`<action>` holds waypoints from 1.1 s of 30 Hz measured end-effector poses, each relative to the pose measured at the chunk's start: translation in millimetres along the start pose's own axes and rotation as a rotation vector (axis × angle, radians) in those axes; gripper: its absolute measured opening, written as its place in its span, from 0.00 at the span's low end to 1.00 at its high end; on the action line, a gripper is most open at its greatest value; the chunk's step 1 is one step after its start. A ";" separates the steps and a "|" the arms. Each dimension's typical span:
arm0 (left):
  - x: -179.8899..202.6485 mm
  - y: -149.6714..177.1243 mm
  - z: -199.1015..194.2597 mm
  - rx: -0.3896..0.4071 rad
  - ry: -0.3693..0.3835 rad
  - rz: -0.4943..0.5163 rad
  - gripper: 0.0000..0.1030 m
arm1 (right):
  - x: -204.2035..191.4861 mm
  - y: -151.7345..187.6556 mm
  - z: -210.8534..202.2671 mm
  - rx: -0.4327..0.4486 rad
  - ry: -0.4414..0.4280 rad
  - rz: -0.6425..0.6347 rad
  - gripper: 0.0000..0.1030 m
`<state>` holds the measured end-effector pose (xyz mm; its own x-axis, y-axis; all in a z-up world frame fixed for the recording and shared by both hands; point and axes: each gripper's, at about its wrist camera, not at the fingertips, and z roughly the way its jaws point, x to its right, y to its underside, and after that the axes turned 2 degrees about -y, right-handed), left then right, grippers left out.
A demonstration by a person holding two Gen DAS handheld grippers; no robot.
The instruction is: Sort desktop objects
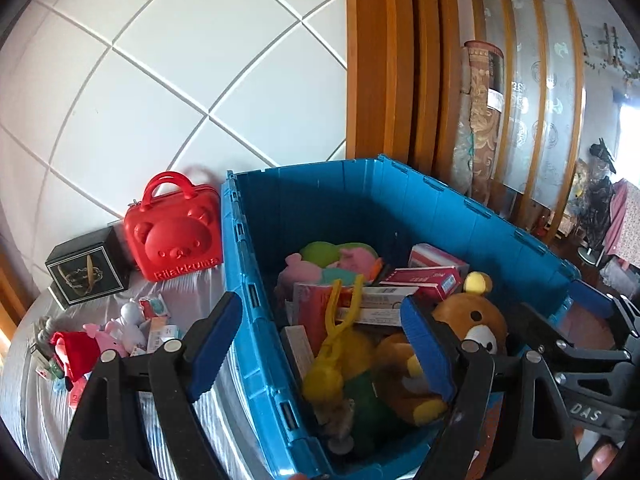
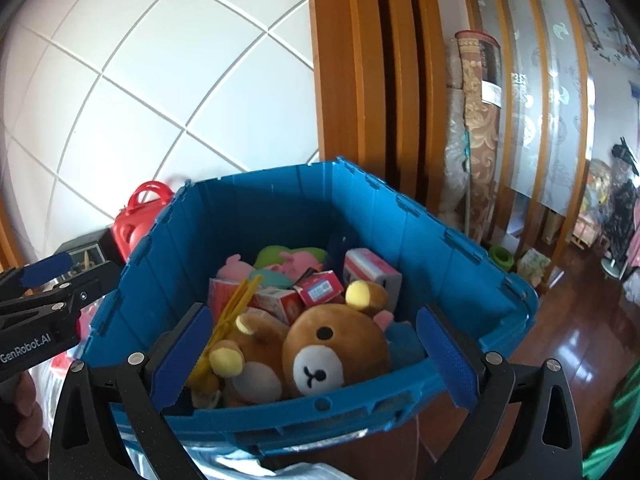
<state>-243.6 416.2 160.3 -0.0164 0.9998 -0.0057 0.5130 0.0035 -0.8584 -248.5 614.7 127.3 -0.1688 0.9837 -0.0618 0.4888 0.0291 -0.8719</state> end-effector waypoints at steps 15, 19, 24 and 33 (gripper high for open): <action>5.1 16.7 -11.0 -0.006 0.007 0.025 0.79 | -5.7 7.6 -2.8 0.028 0.040 -0.025 1.00; 4.9 16.9 -11.6 -0.006 0.003 0.024 0.79 | -5.2 7.0 -2.2 0.027 0.041 -0.032 1.00; 4.5 16.3 -12.0 -0.008 0.002 0.020 0.79 | -4.4 6.9 -2.1 0.029 0.041 -0.031 1.00; 3.7 18.8 -11.3 -0.016 0.008 0.020 0.79 | -2.4 6.9 1.5 0.020 0.032 -0.035 1.00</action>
<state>-224.3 420.2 149.9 0.0005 0.9998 -0.0189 0.5265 -0.0163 -0.8500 -246.1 612.2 120.7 -0.1582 0.9873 -0.0164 0.4660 0.0600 -0.8827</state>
